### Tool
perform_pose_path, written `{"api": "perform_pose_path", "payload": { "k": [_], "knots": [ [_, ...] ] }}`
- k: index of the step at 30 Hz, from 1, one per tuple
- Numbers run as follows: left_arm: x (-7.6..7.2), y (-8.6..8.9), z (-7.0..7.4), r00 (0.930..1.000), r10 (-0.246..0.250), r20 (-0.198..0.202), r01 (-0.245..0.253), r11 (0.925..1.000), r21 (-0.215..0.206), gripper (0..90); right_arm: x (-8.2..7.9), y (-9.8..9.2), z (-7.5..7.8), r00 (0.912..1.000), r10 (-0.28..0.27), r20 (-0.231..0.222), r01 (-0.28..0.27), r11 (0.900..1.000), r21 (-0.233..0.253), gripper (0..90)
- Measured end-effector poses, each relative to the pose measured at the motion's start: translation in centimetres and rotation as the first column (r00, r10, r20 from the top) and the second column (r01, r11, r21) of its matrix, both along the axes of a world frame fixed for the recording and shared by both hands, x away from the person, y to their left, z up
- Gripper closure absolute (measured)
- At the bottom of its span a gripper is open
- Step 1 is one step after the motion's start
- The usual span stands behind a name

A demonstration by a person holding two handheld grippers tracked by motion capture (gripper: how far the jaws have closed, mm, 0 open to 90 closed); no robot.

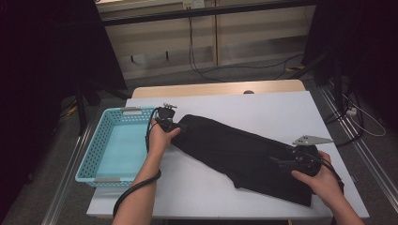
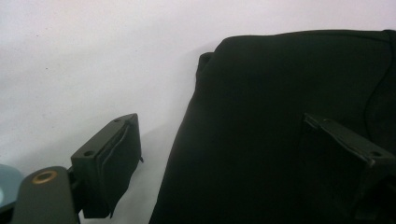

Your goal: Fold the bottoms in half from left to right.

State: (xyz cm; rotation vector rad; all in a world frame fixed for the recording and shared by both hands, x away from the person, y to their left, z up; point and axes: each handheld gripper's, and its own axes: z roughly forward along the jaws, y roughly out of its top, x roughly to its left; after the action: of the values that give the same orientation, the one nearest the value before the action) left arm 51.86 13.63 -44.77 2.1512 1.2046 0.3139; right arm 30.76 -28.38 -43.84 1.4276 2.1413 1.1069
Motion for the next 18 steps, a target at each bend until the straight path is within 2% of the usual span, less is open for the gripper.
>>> {"api": "perform_pose_path", "payload": {
  "k": [7,11,13,18],
  "knots": [
    [0.23,-0.24,-0.67,0.9999,-0.012,0.004,0.011,0.9984,0.055,12.4,-0.01,0.35,-0.25,0.9997,0.023,-0.003,-0.023,1.0,0.007,20.7],
    [0.16,-0.45,-0.62,1.0,0.008,-0.006,-0.007,0.9982,0.06,13.7,0.02,0.53,-0.3,0.9995,0.031,-0.006,-0.031,0.999,0.01,20.7],
    [0.12,-0.53,-0.43,0.9998,0.013,-0.017,-0.012,0.9973,0.072,16.8,0.01,0.55,-0.29,0.9993,0.036,-0.007,-0.035,0.999,0.011,21.1],
    [-0.1,-0.88,0.17,0.9981,0.021,-0.058,-0.016,0.9965,0.082,34.4,-0.02,0.57,-0.31,0.9994,0.035,-0.006,-0.035,0.999,0.006,20.6]
  ]
}}
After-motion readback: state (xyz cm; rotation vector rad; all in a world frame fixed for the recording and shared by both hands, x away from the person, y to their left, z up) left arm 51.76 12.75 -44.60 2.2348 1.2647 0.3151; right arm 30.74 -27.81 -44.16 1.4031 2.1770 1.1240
